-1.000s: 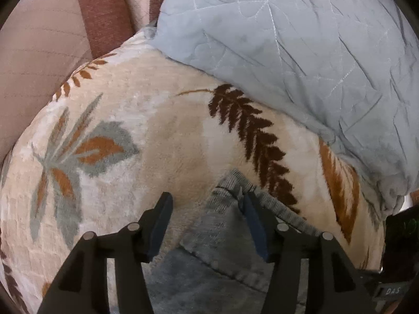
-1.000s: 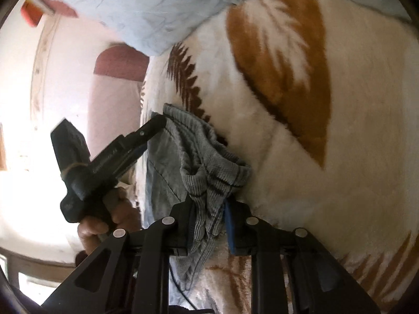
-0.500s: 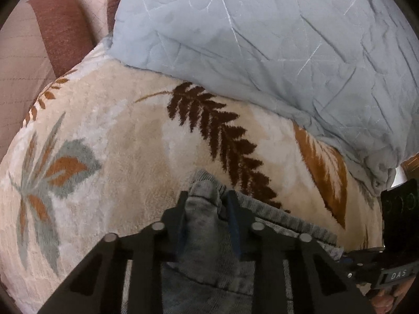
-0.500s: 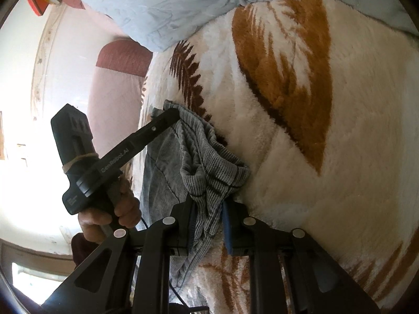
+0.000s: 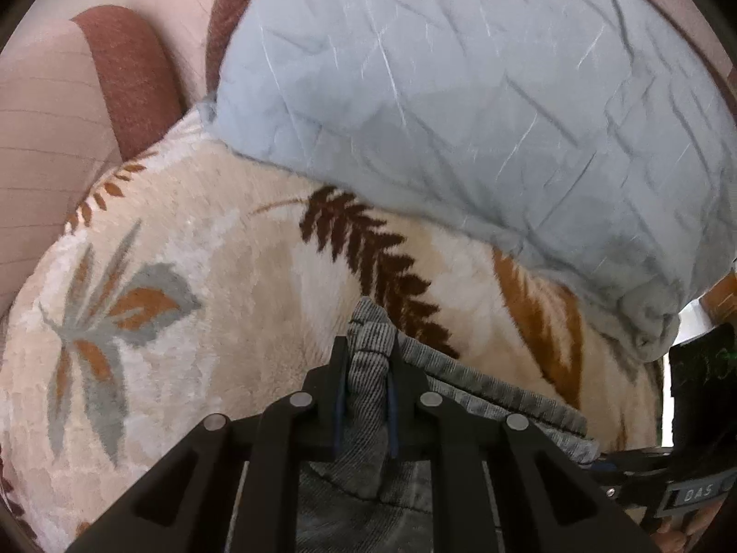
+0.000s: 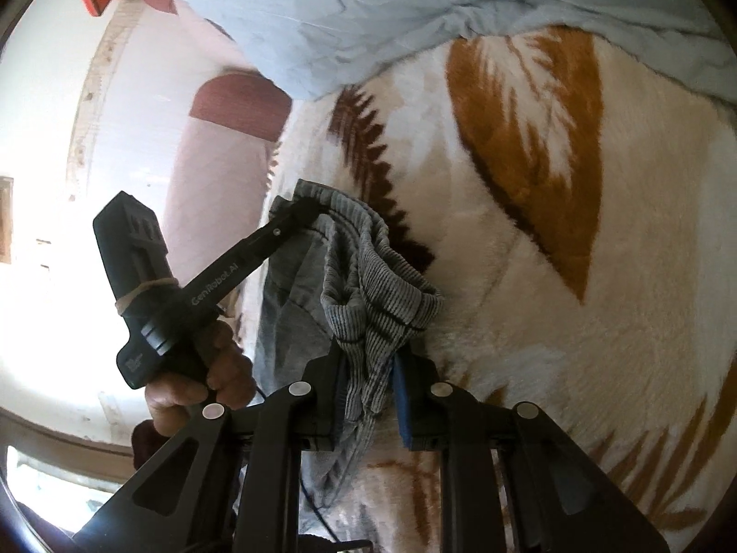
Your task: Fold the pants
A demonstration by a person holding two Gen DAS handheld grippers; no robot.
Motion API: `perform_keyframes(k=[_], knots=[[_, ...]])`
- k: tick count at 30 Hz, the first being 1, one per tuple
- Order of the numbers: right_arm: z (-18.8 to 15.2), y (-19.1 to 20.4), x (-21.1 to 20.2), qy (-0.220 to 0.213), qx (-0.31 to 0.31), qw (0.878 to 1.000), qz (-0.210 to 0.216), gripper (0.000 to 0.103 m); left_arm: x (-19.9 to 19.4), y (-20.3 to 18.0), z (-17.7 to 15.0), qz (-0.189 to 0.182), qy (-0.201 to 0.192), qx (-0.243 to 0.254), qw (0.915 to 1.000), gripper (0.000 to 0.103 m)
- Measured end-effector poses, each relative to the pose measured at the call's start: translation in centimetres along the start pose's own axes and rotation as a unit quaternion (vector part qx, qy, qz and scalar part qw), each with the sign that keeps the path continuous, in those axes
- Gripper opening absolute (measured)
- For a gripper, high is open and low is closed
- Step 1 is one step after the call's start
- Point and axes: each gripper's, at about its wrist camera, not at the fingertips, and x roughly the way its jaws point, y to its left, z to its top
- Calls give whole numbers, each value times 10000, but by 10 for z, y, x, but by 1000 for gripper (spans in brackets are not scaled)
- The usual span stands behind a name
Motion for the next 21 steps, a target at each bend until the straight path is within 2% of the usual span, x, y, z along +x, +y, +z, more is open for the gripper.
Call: perform_keyframes(k=[7, 12, 15, 21], knots=[[-9, 25, -8, -193, -308, 9990, 245, 16, -48, 10, 4, -61, -490, -153, 9987, 15], [-22, 47, -11, -200, -643, 9966, 470, 16, -88, 23, -8, 42, -780, -294, 9965, 15], [-34, 62, -6, -69, -817, 9944, 665, 16, -108, 32, -21, 159, -859, -372, 9955, 15], [-71, 92, 17, 422, -1181, 9878, 919, 16, -133, 60, -69, 475, -852, -672, 9930, 15]])
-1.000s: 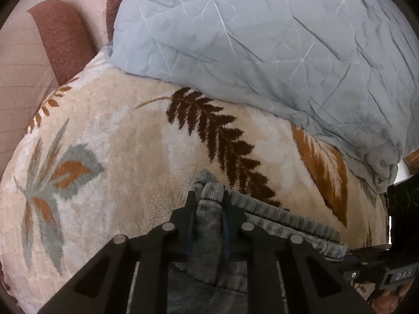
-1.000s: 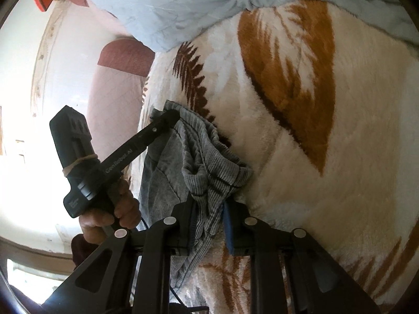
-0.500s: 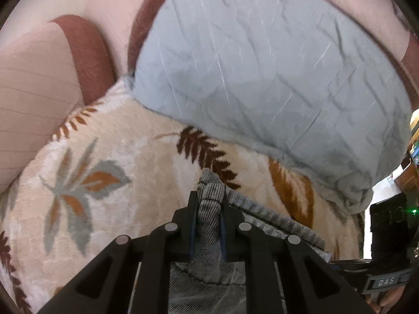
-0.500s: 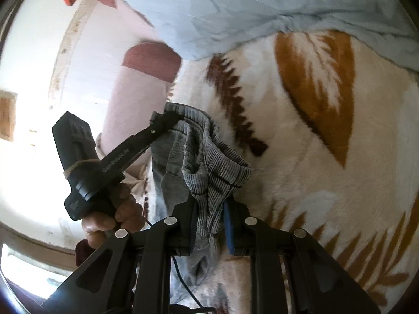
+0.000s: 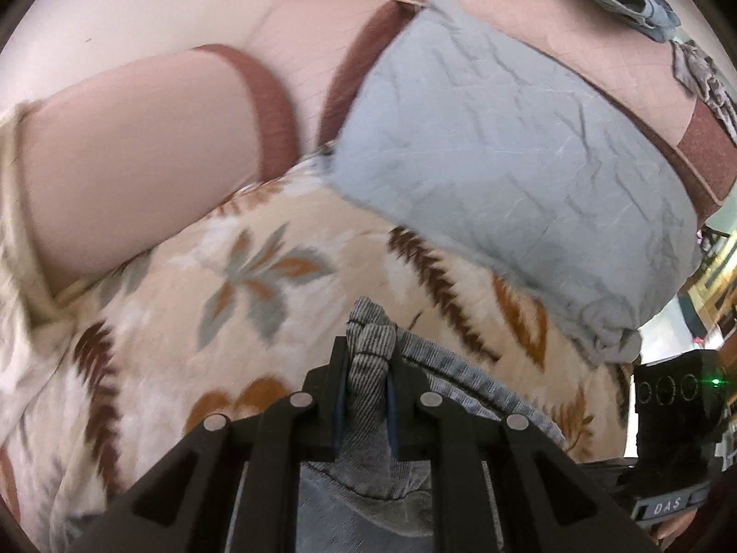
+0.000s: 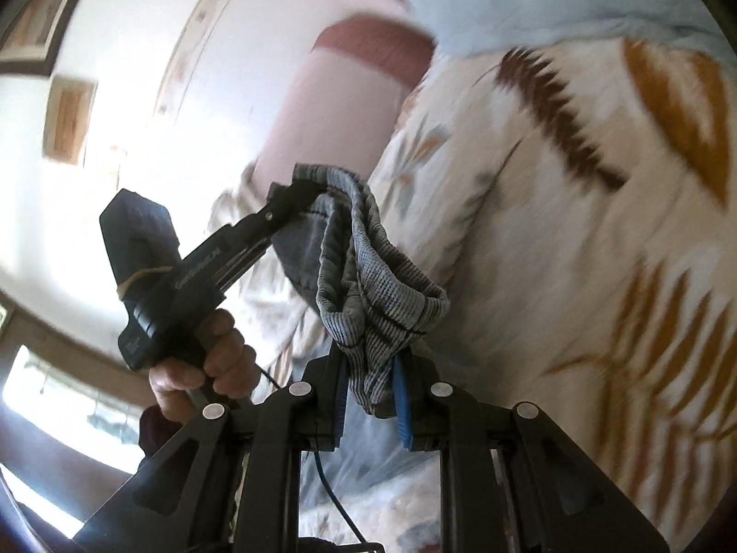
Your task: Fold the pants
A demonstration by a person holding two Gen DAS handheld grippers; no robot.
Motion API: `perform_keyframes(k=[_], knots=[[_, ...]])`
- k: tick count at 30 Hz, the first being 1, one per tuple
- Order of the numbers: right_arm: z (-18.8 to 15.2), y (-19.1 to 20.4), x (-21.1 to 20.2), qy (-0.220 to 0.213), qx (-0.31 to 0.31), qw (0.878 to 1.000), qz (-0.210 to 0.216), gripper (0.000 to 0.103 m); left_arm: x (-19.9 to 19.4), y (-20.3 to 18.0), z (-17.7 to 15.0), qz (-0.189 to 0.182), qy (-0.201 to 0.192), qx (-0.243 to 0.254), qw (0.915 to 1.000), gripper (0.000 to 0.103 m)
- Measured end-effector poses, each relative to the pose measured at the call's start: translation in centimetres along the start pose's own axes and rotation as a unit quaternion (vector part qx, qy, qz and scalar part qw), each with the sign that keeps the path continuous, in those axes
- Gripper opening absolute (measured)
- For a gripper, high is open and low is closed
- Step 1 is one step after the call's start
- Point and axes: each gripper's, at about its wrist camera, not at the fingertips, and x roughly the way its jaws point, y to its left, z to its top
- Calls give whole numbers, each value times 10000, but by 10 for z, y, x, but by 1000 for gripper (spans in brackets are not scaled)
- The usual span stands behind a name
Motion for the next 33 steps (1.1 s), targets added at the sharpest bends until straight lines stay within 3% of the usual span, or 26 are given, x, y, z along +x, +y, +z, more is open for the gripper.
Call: perform_keyframes(k=[13, 16, 18, 19, 22, 24, 28, 33], knots=[[-57, 23, 105, 1153, -253, 9930, -104, 20, -22, 79, -84, 767, 177, -874, 9931, 22], [-64, 27, 121, 1410, -294, 9895, -143, 32, -39, 95, -98, 984, 124, -1080, 9892, 22], [-71, 30, 123, 1643, -210, 9862, -39, 56, -53, 105, -109, 1150, 104, -1252, 9854, 22], [-73, 30, 127, 1832, -79, 9830, 113, 62, -62, 112, -115, 1221, 77, -1365, 9831, 22], [-80, 33, 131, 2255, 132, 9731, 447, 66, -88, 123, -131, 1386, -26, -1639, 9767, 22], [-69, 37, 129, 2184, 91, 9744, 530, 66, -100, 119, -138, 1360, -93, -1718, 9757, 22], [-38, 37, 105, 1535, 107, 9861, 624, 66, -109, 81, -142, 1289, -275, -1554, 9790, 23], [-24, 26, 87, 1116, 324, 9918, 525, 66, -92, 28, -135, 967, -495, -1434, 9837, 23]])
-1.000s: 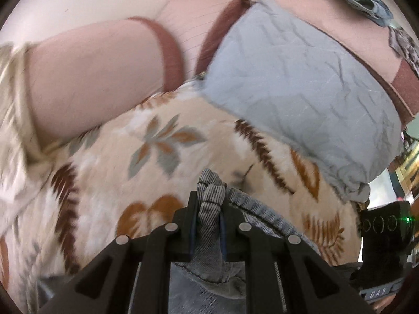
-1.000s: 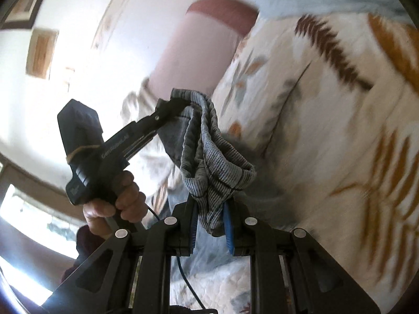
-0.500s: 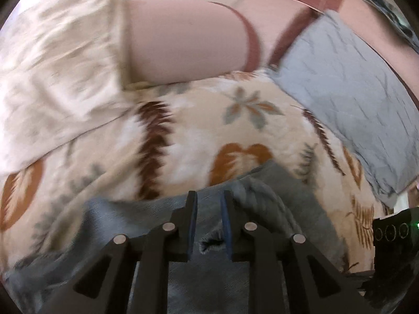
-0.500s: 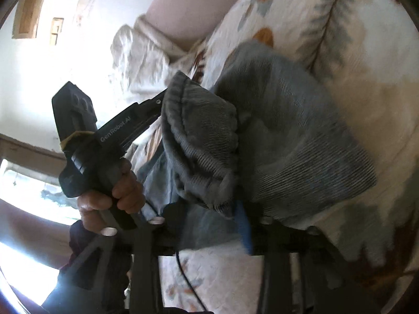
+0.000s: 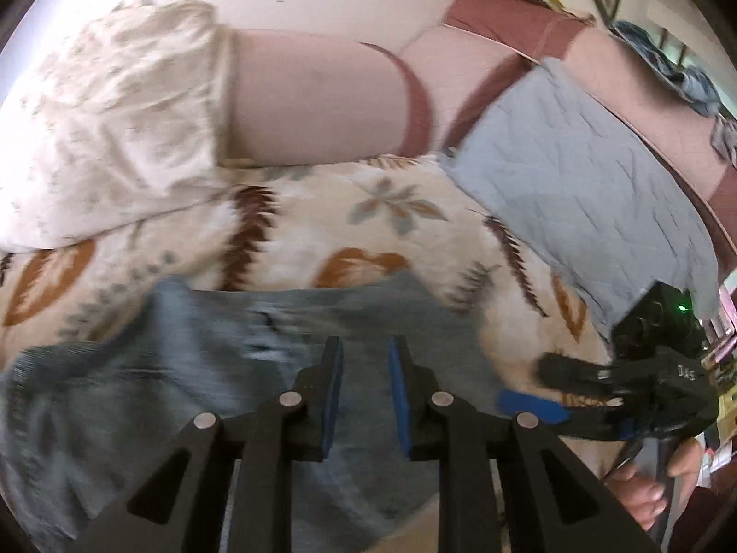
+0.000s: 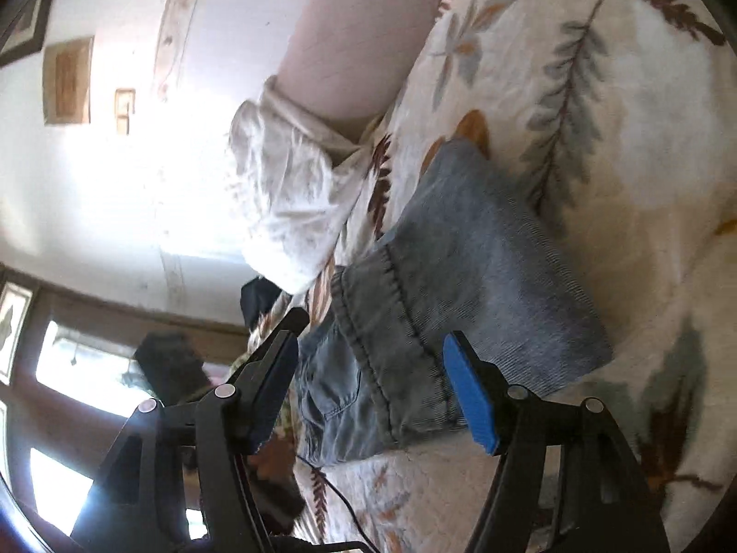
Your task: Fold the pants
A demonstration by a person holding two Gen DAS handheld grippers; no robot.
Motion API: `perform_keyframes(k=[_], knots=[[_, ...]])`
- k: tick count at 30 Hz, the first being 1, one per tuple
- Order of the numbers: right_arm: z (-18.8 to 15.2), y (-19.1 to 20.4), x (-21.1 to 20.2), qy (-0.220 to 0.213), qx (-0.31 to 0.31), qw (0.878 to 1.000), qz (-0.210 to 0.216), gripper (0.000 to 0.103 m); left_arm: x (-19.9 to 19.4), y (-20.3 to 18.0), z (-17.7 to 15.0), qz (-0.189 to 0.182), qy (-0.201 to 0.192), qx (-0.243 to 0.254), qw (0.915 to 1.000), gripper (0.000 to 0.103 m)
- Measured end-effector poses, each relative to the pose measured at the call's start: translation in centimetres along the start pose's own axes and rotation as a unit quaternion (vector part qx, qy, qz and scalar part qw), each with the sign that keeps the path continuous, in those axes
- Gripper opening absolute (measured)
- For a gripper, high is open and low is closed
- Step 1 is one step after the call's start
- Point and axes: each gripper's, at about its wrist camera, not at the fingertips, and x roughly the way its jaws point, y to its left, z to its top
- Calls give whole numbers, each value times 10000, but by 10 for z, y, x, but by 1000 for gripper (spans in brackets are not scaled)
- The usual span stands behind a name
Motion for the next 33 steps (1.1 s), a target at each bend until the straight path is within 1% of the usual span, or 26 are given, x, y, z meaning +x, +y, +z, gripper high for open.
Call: perform_keyframes(k=[2, 3, 5, 6, 7, 8, 11, 13, 16, 17, 18, 20, 21, 23, 25, 26, 27, 28, 29, 31, 32, 33], knots=[[0, -4, 0, 25, 51, 10000, -11, 66, 18, -15, -5, 260, 148, 119, 9995, 23], [-1, -5, 0, 27, 51, 10000, -12, 66, 30, -17, -8, 385, 315, 131, 9987, 23], [-3, -4, 1, -11, 20, 10000, -22, 66, 61, -8, -17, 871, 788, 33, 9931, 23], [-6, -4, -6, -25, 2, 10000, -14, 66, 75, 1, -25, 996, 1046, -71, 9895, 23], [-6, -4, -9, -42, 2, 10000, -1, 66, 82, 10, -31, 934, 1062, -243, 9897, 23], [-7, -4, -16, -55, 10, 10000, 15, 66, 80, 16, -33, 830, 891, -387, 9918, 23], [-5, -5, -19, -60, 22, 10000, 17, 66, 71, 22, -32, 667, 784, -697, 9922, 23], [-3, -5, -21, -77, 25, 10000, 34, 66, 61, 26, -32, 624, 677, -888, 9918, 23], [-3, -4, -21, -100, 15, 9999, 59, 66, 30, 29, -42, 758, 392, -1010, 9912, 27], [-3, -2, -20, -97, -1, 9999, 67, 66, 17, 30, -50, 862, 295, -1016, 9906, 32], [-4, -1, -20, -98, -34, 9999, 57, 66, 3, 34, -58, 963, 177, -1056, 9896, 34], [-7, 3, -17, -80, -131, 9999, 8, 66, -27, 44, -82, 1119, -99, -1289, 9853, 34], [-8, 4, -15, -60, -157, 9999, 4, 66, -45, 51, -97, 1273, -208, -1450, 9810, 34], [-11, 7, -10, -16, -207, 9998, -21, 66, -77, 64, -124, 1677, -426, -1848, 9674, 34], [-15, 10, -4, 28, -257, 9997, -35, 66, -111, 80, -152, 2155, -751, -2279, 9466, 35], [-18, 13, 0, 57, -338, 9994, -68, 66, -125, 89, -164, 2434, -862, -2456, 9343, 40], [-21, 16, 3, 72, -421, 9990, -109, 66, -137, 98, -174, 2733, -938, -2647, 9200, 42], [-24, 19, 7, 91, -531, 9984, -173, 66, -147, 107, -181, 2903, -1040, -2817, 9086, 42], [-30, 24, 12, 140, -696, 9972, -254, 66, -154, 115, -186, 2974, -1167, -2947, 9006, 43], [-42, 31, 22, 285, -933, 9947, -331, 66, -164, 128, -194, 3198, -1427, -3086, 8844, 47], [-47, 33, 26, 346, -1023, 9935, -353, 66, -163, 132, -195, 3291, -1469, -3123, 8790, 50], [-53, 36, 30, 399, -1144, 9919, -387, 66, -161, 138, -196, 3275, -1455, -3232, 8758, 50]])
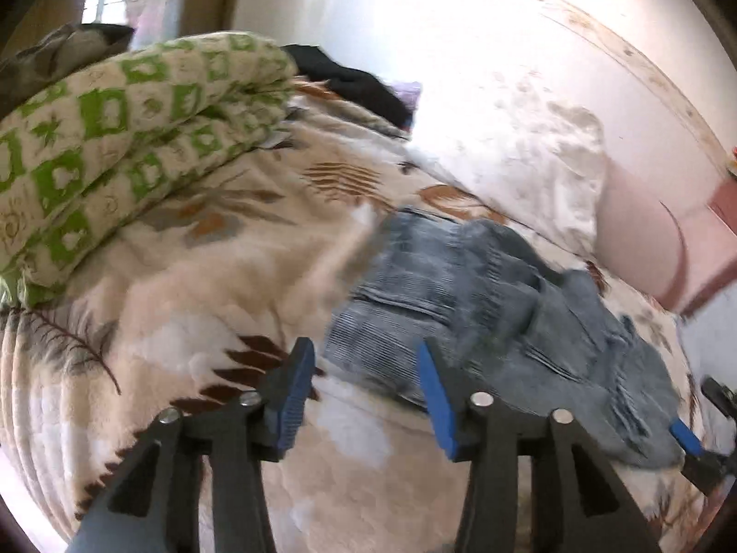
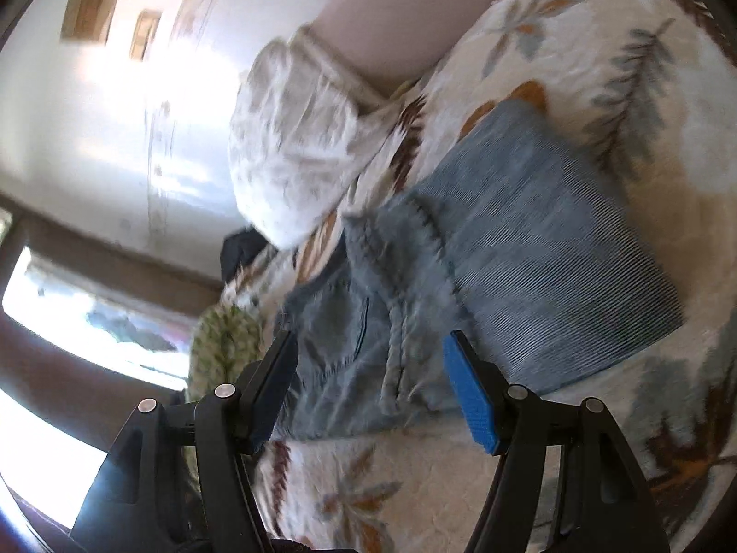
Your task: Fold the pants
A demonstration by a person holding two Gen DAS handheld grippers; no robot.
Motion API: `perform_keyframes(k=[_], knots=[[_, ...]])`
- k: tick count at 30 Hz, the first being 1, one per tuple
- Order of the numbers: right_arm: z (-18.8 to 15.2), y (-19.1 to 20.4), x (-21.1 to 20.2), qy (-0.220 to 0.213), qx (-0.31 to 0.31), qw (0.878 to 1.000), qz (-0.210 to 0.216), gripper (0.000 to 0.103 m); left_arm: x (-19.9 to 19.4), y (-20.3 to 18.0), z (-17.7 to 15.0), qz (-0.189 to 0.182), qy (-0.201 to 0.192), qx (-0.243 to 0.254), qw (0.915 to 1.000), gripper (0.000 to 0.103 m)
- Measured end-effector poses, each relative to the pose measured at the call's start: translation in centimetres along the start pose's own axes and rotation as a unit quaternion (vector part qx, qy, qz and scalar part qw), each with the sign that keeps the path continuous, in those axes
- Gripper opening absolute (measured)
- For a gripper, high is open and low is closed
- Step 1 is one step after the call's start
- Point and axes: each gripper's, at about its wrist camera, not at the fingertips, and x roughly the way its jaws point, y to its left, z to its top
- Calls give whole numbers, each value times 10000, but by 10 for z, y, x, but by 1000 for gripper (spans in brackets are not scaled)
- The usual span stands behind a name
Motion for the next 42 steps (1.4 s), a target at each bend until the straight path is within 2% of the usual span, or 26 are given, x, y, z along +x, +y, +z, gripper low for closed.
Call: perform_keyframes(k=[2, 4, 5, 7, 8, 9, 11, 16, 18, 20, 24, 31, 33, 35, 36, 37, 38, 40, 41, 42], knots=[[-9, 14, 8, 54, -287, 9995, -140, 66, 13, 6, 3, -194, 257, -355, 9989, 50], [-17, 31, 19, 219, -514, 9983, -163, 66, 21, 8, 5, -212, 372, -580, 9974, 50], [-20, 42, 28, 342, -639, 9972, -162, 66, 24, 6, 4, -253, 406, -607, 9970, 50], [-23, 66, 46, 570, -886, 9941, -250, 66, 23, 0, 1, -354, 472, -578, 9966, 58], [-24, 87, 60, 728, -1116, 9905, -330, 66, 23, -3, 1, -415, 496, -548, 9964, 63], [-23, 104, 73, 869, -1325, 9866, -380, 66, 25, -5, 0, -450, 523, -523, 9962, 63], [-21, 140, 102, 1156, -1774, 9761, -479, 66, 31, -9, -2, -574, 642, -508, 9950, 63], [-23, 220, 193, 1970, -2834, 9353, -785, 66, 48, -9, -4, -819, 918, -502, 9911, 60], [-25, 237, 230, 2274, -3084, 9194, -885, 66, 50, -8, -2, -975, 939, -556, 9892, 47], [-26, 245, 264, 2492, -3262, 9054, -1085, 66, 53, -5, -1, -1118, 988, -661, 9866, 41], [-26, 246, 310, 2776, -3500, 8854, -1283, 66, 54, -1, 1, -1293, 1012, -744, 9836, 31], [-27, 241, 369, 3048, -3800, 8608, -1471, 73, 56, -2, 3, -1307, 1004, -768, 9833, 30], [-34, 238, 383, 3137, -3976, 8465, -1640, 78, 56, -2, 2, -1316, 1004, -787, 9831, 29], [-43, 233, 394, 3183, -4206, 8293, -1846, 78, 56, -1, 1, -1331, 1001, -807, 9827, 29], [-45, 229, 397, 3184, -4271, 8250, -1888, 78, 57, -1, 1, -1328, 996, -806, 9828, 28], [-48, 224, 400, 3159, -4321, 8218, -1954, 75, 58, 0, 2, -1329, 991, -799, 9829, 28], [-49, 220, 401, 3149, -4348, 8193, -2013, 68, 58, 0, 2, -1332, 980, -791, 9831, 27], [-53, 219, 396, 2983, -4573, 8112, -2093, 42, 57, 0, 3, -1380, 943, -807, 9826, 26], [-51, 219, 393, 2970, -4547, 8132, -2092, 21, 56, 0, 3, -1412, 917, -810, 9824, 25], [-47, 219, 389, 2974, -4458, 8180, -2090, 14, 55, 0, 4, -1427, 889, -788, 9826, 24]])
